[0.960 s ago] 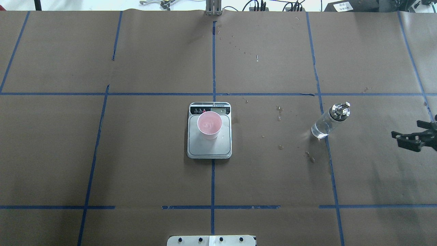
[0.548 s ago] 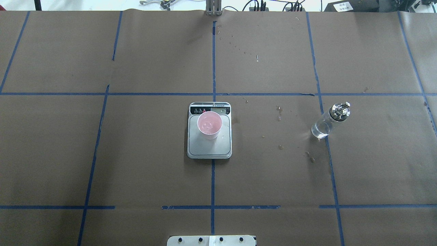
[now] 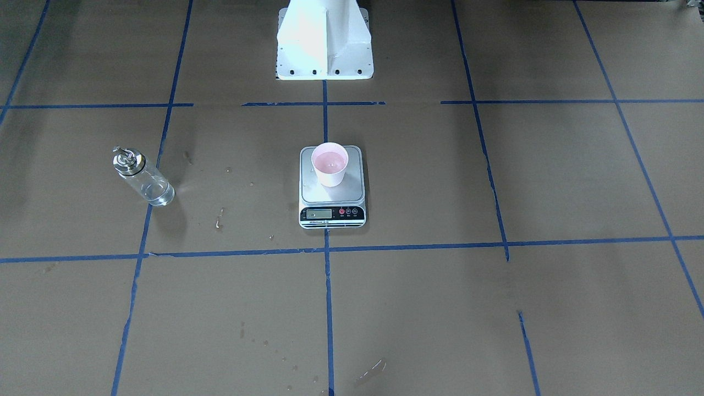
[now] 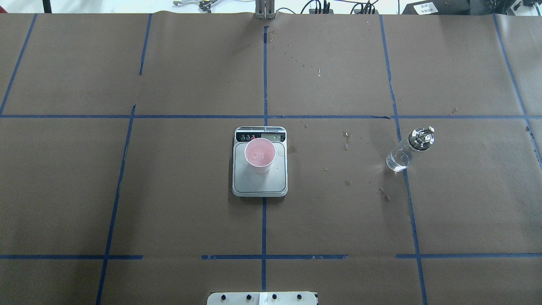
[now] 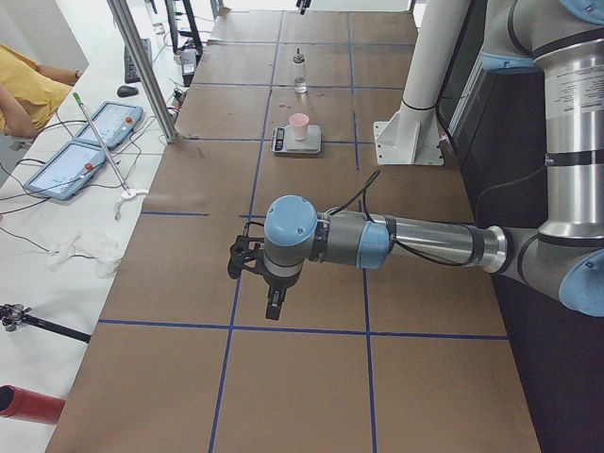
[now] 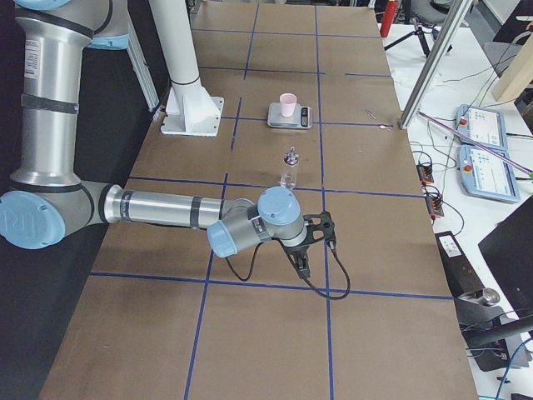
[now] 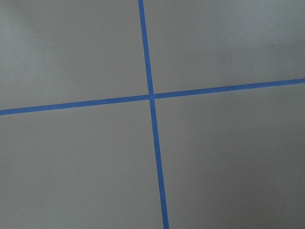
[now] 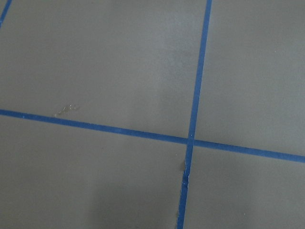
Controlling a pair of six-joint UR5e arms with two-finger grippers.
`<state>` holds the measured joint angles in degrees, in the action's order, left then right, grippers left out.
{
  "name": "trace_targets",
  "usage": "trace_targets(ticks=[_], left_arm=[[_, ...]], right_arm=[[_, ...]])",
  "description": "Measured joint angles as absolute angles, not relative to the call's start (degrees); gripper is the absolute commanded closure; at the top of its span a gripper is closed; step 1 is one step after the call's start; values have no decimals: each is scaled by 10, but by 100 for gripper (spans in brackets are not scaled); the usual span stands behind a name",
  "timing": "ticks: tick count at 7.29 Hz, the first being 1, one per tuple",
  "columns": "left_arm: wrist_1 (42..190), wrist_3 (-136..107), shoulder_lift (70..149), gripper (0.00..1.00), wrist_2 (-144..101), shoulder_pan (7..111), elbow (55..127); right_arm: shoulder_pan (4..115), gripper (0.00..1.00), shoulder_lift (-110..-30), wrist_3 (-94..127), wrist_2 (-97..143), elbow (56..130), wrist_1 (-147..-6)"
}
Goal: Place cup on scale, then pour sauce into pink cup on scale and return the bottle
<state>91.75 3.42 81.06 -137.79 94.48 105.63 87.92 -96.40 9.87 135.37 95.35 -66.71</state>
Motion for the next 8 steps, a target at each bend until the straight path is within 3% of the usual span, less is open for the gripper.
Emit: trace_targets(ticks=[3,8], left_arm=[[916,34,809,0,-1376,945,1054],[890,33,808,0,-1378,939,1042]], right_arm=[[911,0,-958,-38,1329,970,-858],[917,0,-1005,-57,1334,978,-875]])
